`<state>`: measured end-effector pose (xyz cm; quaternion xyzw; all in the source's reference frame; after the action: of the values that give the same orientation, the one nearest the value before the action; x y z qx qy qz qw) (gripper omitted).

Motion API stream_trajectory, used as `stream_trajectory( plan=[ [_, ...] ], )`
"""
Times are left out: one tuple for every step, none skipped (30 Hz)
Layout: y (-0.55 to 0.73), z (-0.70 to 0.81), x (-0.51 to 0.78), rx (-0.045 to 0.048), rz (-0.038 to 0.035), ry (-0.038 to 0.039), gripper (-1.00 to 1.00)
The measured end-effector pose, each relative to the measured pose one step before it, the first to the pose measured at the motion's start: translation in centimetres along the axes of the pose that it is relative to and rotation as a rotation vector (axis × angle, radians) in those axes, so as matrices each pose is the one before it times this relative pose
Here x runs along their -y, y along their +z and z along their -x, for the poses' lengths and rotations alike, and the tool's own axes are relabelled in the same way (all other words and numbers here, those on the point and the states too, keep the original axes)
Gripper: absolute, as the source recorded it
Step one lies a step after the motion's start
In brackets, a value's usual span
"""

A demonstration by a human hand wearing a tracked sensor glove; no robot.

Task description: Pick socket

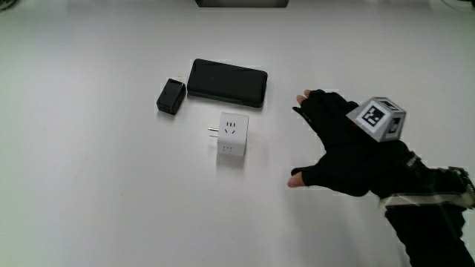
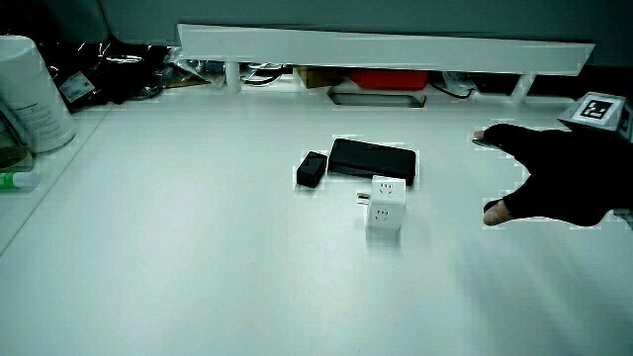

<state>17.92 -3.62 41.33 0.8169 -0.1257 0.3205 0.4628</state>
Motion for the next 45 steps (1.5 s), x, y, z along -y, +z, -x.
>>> stream_trajectory(
  plan=[
    [-0.041, 0.336, -0.234, 0.00224, 0.00918, -0.03624, 0.00],
    [-0.096, 0.150, -0.437, -0.01412, 0.00205, 0.02240, 0.00],
    [-0.031, 0.234, -0.361, 0.01706, 0.00548, -0.00262, 0.00],
    [-0.121, 0.019, -0.475, -0.01060, -0.00325, 0.03346, 0.00],
    [-0.069, 0.159, -0.344, 0.00942, 0.00759, -0.01926, 0.00],
    [-0.075, 0.107, -0.432, -0.00418, 0.00387, -0.00269, 0.00],
    [-0.074, 0.108, -0.432, -0.00418, 0.00387, -0.00269, 0.00],
    [-0.054, 0.113, -0.445, 0.00966, 0.00786, -0.01947, 0.00],
    [-0.116, -0.053, -0.614, -0.00398, -0.00027, 0.03131, 0.00],
    [-0.105, 0.179, -0.348, -0.00630, 0.00803, -0.02063, 0.00],
    [-0.103, 0.039, -0.511, 0.01089, 0.00175, 0.01252, 0.00],
    [-0.146, 0.016, -0.479, 0.00070, 0.00562, -0.00708, 0.00],
    [0.043, 0.213, -0.561, 0.11422, -0.10627, 0.06958, 0.00],
    [-0.290, -0.103, -0.551, 0.00776, 0.00465, -0.00184, 0.00],
    [-0.174, 0.243, -0.386, 0.00570, 0.00697, -0.00282, 0.00],
    [-0.229, -0.004, -0.472, 0.00555, 0.00274, -0.01376, 0.00],
    [-0.238, 0.022, -0.422, 0.00526, 0.01156, -0.00012, 0.00],
    [-0.074, 0.314, -0.089, -0.00773, 0.00268, 0.01150, 0.00],
    [-0.359, -0.333, -0.506, 0.00355, 0.00767, -0.00913, 0.00],
    [-0.130, 0.124, -0.249, -0.00740, -0.00209, 0.00060, 0.00],
    [-0.242, 0.022, -0.393, 0.00215, 0.01858, -0.00209, 0.00],
    [-0.250, -0.146, -0.395, 0.00269, 0.00550, -0.01388, 0.00],
    [-0.206, -0.143, -0.382, -0.00104, 0.00200, -0.01014, 0.00],
    [-0.118, 0.028, -0.288, -0.00206, 0.00913, -0.00189, 0.00],
    [-0.163, -0.137, -0.353, -0.00953, 0.00664, 0.00258, 0.00],
    [-0.103, -0.018, -0.202, -0.00280, 0.00808, -0.00557, 0.00],
    [-0.113, -0.045, -0.201, 0.00031, -0.00086, -0.00092, 0.00],
    [-0.128, -0.102, -0.240, -0.00393, -0.00287, -0.00621, 0.00],
    [-0.110, -0.055, -0.297, -0.00058, 0.00194, -0.00658, 0.00],
    [-0.049, 0.241, -0.099, -0.00336, 0.00372, 0.00772, 0.00],
    [-0.201, -0.155, -0.375, 0.00744, 0.00174, -0.01052, 0.00],
    [-0.167, -0.019, -0.261, 0.00005, 0.00273, -0.00557, 0.00],
    [-0.102, 0.215, -0.043, -0.00955, -0.00246, 0.00827, 0.00],
    [-0.252, -0.065, -0.317, 0.00430, 0.01475, -0.00284, 0.00],
    [-0.258, -0.178, -0.436, 0.00369, 0.00500, -0.00929, 0.00],
    [-0.173, 0.040, -0.240, -0.00198, 0.00450, -0.00266, 0.00],
    [-0.223, -0.093, -0.357, 0.00350, -0.00037, -0.00895, 0.00],
    [-0.133, 0.170, -0.113, 0.00058, 0.00454, 0.00101, 0.00],
    [-0.204, -0.052, -0.300, -0.00176, 0.00776, -0.00131, 0.00],
    [-0.090, 0.163, -0.047, -0.00134, -0.00097, 0.00240, 0.00],
    [-0.133, 0.015, -0.195, 0.00522, 0.00003, -0.00376, 0.00],
    [-0.118, 0.131, -0.130, 0.00415, 0.00377, -0.00205, 0.00],
    [-0.212, -0.133, -0.394, 0.00374, 0.00183, -0.00993, 0.00],
    [-0.115, 0.051, -0.214, -0.00082, 0.00312, -0.00068, 0.00],
    [-0.062, 0.112, -0.047, -0.00055, -0.00323, 0.00548, 0.00]
  ],
)
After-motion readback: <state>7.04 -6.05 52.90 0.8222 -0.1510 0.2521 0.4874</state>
